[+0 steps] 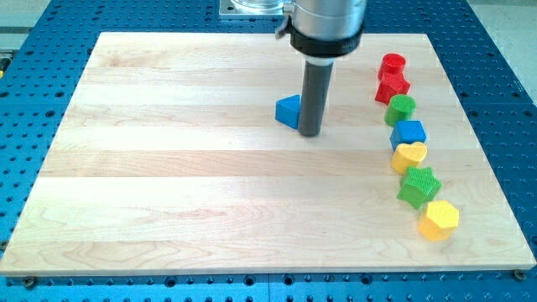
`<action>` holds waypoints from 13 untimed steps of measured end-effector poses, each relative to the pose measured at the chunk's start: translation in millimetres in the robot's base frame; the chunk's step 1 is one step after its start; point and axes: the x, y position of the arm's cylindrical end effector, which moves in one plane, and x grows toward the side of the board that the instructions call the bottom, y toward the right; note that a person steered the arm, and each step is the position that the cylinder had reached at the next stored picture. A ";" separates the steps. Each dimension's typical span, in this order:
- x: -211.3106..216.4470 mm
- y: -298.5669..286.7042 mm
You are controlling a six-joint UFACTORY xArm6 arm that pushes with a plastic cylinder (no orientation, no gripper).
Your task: Slide the blue triangle above the red circle
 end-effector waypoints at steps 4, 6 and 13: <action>-42.5 -105.8; -2.4 -103.7; -119.6 71.2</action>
